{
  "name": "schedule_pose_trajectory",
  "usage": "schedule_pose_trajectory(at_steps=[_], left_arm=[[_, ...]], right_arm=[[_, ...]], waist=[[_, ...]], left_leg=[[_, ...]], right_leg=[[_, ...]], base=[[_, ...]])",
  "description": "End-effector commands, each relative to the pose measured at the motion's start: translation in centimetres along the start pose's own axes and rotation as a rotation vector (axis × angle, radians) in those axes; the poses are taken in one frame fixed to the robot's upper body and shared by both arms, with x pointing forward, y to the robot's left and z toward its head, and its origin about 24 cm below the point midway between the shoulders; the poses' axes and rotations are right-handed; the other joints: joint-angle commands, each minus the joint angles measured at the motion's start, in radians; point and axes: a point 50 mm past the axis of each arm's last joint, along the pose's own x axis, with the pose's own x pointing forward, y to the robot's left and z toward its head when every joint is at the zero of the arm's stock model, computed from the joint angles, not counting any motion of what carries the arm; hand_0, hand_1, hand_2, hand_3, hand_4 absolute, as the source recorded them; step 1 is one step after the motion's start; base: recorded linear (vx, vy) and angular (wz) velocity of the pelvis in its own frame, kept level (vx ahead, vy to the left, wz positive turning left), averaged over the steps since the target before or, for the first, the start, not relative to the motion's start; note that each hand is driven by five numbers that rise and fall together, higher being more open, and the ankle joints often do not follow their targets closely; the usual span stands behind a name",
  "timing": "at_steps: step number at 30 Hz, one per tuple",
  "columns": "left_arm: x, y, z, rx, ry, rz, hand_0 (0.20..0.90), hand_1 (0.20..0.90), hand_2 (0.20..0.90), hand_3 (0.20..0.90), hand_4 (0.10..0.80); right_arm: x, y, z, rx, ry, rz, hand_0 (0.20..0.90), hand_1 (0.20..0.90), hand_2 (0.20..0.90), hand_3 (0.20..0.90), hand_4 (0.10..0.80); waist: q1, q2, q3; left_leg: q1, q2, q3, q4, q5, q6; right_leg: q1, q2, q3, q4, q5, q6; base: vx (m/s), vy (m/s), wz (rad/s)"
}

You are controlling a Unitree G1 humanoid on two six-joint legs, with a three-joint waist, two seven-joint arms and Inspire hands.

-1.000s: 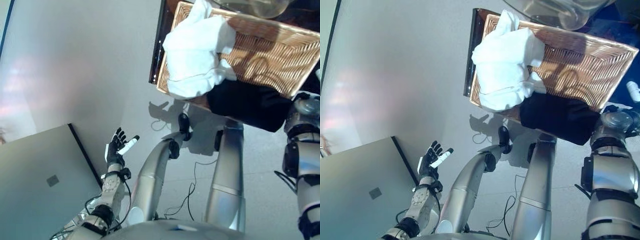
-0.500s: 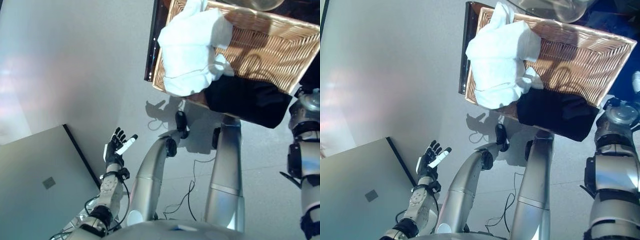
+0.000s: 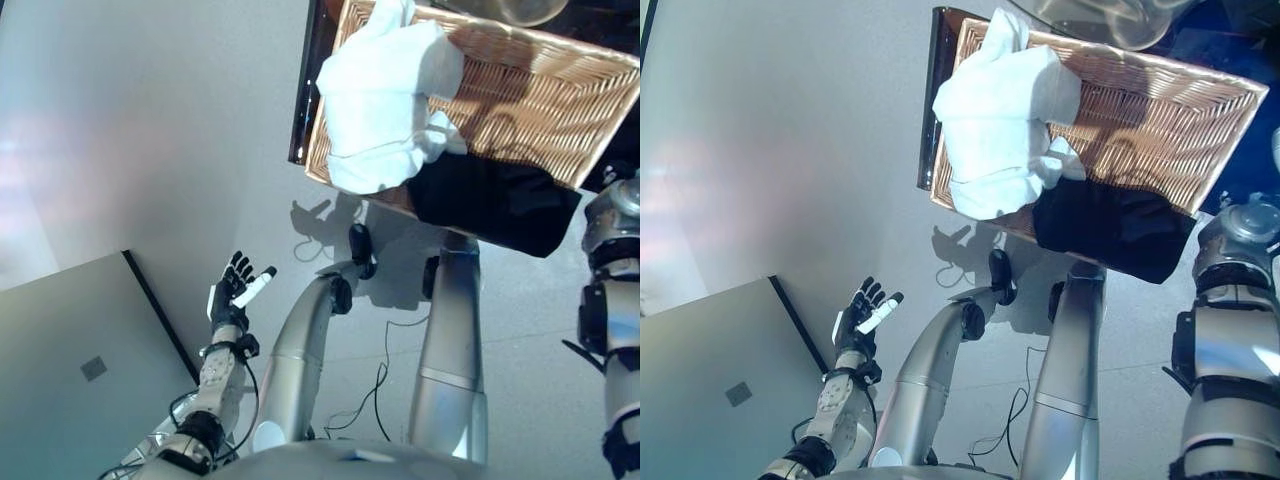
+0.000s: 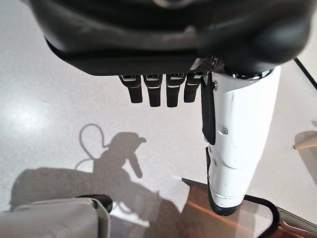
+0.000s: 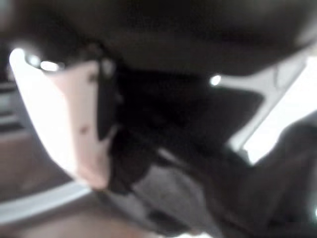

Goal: Pick up the clothes and place them into the washing machine

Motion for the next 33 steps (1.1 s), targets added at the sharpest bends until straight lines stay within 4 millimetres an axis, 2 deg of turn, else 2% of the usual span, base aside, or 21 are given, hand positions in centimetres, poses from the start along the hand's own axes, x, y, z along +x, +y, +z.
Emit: schedule_pose_trajectory(at_steps=[1, 3, 4, 6, 10, 11, 12, 13, 19, 20, 24, 27, 29, 31, 33], left_arm=[[-2.3, 7.0, -0.5, 0.028, 0.022, 0.218, 0.900, 0.900, 0.900, 0.900, 0.800], [-1.9, 6.7, -0.7, 0.023, 0.039, 0.232, 0.900, 0.900, 0.900, 0.900, 0.800], [-1.9, 6.8, -0.7, 0.025, 0.038, 0.233, 0.900, 0.900, 0.900, 0.900, 0.800], [-1.2, 6.2, -0.9, -0.008, 0.059, 0.244, 0.900, 0.900, 0.900, 0.900, 0.800], [-0.9, 6.0, -0.6, -0.020, 0.055, 0.244, 0.900, 0.900, 0.900, 0.900, 0.800], [-0.9, 6.0, -0.6, -0.024, 0.055, 0.241, 0.900, 0.900, 0.900, 0.900, 0.800], [-0.8, 6.0, -0.6, -0.024, 0.054, 0.242, 0.900, 0.900, 0.900, 0.900, 0.800], [-0.8, 5.9, -0.5, -0.027, 0.047, 0.238, 0.900, 0.900, 0.900, 0.900, 0.800], [-1.1, 6.1, -0.8, -0.020, 0.058, 0.248, 0.900, 0.900, 0.900, 0.900, 0.800], [-1.4, 6.4, -1.1, -0.007, 0.073, 0.257, 0.900, 0.900, 0.900, 0.900, 0.800], [-1.8, 6.7, -1.4, 0.005, 0.086, 0.269, 0.900, 0.900, 0.900, 0.900, 0.800], [-2.3, 7.0, -2.2, 0.030, 0.121, 0.288, 0.900, 0.900, 0.900, 0.900, 0.800], [-2.3, 7.0, -2.2, 0.033, 0.121, 0.290, 0.900, 0.900, 0.900, 0.900, 0.800], [-2.5, 7.2, -2.5, 0.049, 0.136, 0.296, 0.900, 0.900, 0.900, 0.900, 0.800], [-2.5, 7.2, -2.6, 0.055, 0.138, 0.295, 0.900, 0.900, 0.900, 0.900, 0.800]], right_arm=[[0.2, -0.6, 2.8, 0.226, -0.158, 0.005, 0.200, 0.200, 0.200, 0.200, 0.300], [-0.6, -0.2, 1.5, 0.434, -0.085, -0.024, 0.200, 0.200, 0.200, 0.200, 0.300], [-0.6, -0.3, 1.3, 0.439, -0.082, -0.023, 0.200, 0.200, 0.200, 0.200, 0.300], [-1.9, 1.2, 0.6, 0.773, 0.008, -0.032, 0.200, 0.200, 0.200, 0.200, 0.300], [-2.1, 1.4, 0.6, 0.866, 0.022, -0.039, 0.200, 0.200, 0.200, 0.200, 0.300], [-1.9, 1.3, 0.9, 0.881, 0.017, -0.044, 0.200, 0.200, 0.200, 0.200, 0.300], [-2.0, 1.3, 0.9, 0.882, 0.017, -0.044, 0.200, 0.200, 0.200, 0.200, 0.300], [-1.8, 1.2, 1.5, 0.909, -0.001, -0.045, 0.200, 0.200, 0.200, 0.200, 0.300], [-1.1, -0.1, 2.6, 0.975, -0.043, -0.111, 0.200, 0.200, 0.200, 0.200, 0.300], [-0.6, -1.1, 3.3, 0.997, -0.072, -0.156, 0.200, 0.200, 0.200, 0.200, 0.300], [-0.1, -2.3, 4.2, 0.979, -0.117, -0.198, 0.200, 0.200, 0.200, 0.200, 0.300], [1.0, -5.0, 5.2, 0.943, -0.170, -0.293, 0.200, 0.200, 0.200, 0.200, 0.300], [1.2, -5.7, 5.7, 0.935, -0.190, -0.322, 0.200, 0.200, 0.200, 0.200, 0.300], [2.0, -8.0, 7.1, 0.937, -0.236, -0.422, 0.200, 0.200, 0.200, 0.200, 0.300], [2.1, -8.5, 7.9, 0.929, -0.258, -0.441, 0.200, 0.200, 0.200, 0.200, 0.300]], waist=[[0.008, -0.011, -0.075], [-0.005, -0.016, -0.072], [-0.006, -0.019, -0.068], [-0.015, -0.020, -0.064], [-0.016, -0.019, -0.064], [-0.019, -0.019, -0.061], [-0.016, -0.018, -0.065], [-0.016, -0.019, -0.071], [-0.011, -0.018, -0.087], [-0.008, -0.019, -0.098], [-0.009, -0.015, -0.104], [-0.011, -0.010, -0.126], [-0.010, -0.006, -0.127], [-0.016, 0.000, -0.138], [-0.016, 0.006, -0.137]], left_leg=[[0.023, 0.015, 0.007, -0.025, 0.008, -0.051], [0.060, 0.017, 0.006, -0.057, 0.009, -0.052], [0.066, 0.017, 0.005, -0.060, 0.011, -0.052], [0.138, 0.016, 0.008, -0.123, 0.019, -0.054], [0.208, 0.014, -0.003, -0.209, 0.055, -0.061], [0.215, 0.014, 0.002, -0.228, 0.084, -0.061], [0.229, 0.011, -0.007, -0.233, 0.066, -0.064], [0.267, 0.009, -0.009, -0.288, 0.108, -0.067], [0.399, -0.007, -0.040, -0.435, 0.168, -0.076], [0.439, -0.012, -0.049, -0.489, 0.189, -0.083], [0.504, -0.011, -0.065, -0.579, 0.232, -0.090], [0.574, -0.008, -0.077, -0.675, 0.274, -0.106], [0.591, -0.008, -0.082, -0.698, 0.291, -0.110], [0.619, -0.010, -0.093, -0.729, 0.294, -0.116], [0.616, -0.008, -0.093, -0.731, 0.303, -0.117]], right_leg=[[0.059, 0.018, -0.015, 0.074, -0.107, -0.022], [0.099, 0.021, -0.017, 0.048, -0.105, -0.020], [0.105, 0.021, -0.017, 0.046, -0.104, -0.020], [0.166, 0.013, -0.021, -0.004, -0.090, -0.008], [0.237, 0.000, -0.032, -0.083, -0.067, 0.000], [0.249, -0.001, -0.039, -0.105, -0.040, -0.002], [0.262, -0.001, -0.037, -0.105, -0.062, 0.002], [0.297, -0.002, -0.049, -0.155, -0.029, 0.001], [0.416, 0.001, -0.074, -0.265, -0.004, 0.010], [0.450, 0.002, -0.086, -0.299, -0.004, 0.014], [0.495, -0.001, -0.098, -0.345, 0.007, 0.016], [0.545, -0.002, -0.113, -0.385, 0.003, 0.019], [0.559, 0.001, -0.118, -0.402, 0.015, 0.017], [0.582, 0.006, -0.124, -0.404, -0.004, 0.017], [0.577, 0.009, -0.123, -0.406, 0.007, 0.014]], base=[[0.049, 0.009, -0.12], [0.054, 0.013, -0.15], [0.052, 0.017, -0.14], [0.066, 0.034, -0.13], [0.010, 0.006, -0.01], [0.000, 0.000, 0.00], [-0.022, -0.014, 0.03], [0.077, -0.011, 0.01], [0.065, -0.017, 0.01], [0.059, -0.021, 0.01], [0.074, -0.023, 0.06], [0.079, -0.019, 0.09], [0.051, -0.027, 0.06], [0.086, -0.039, 0.02], [0.023, -0.005, -0.04]])
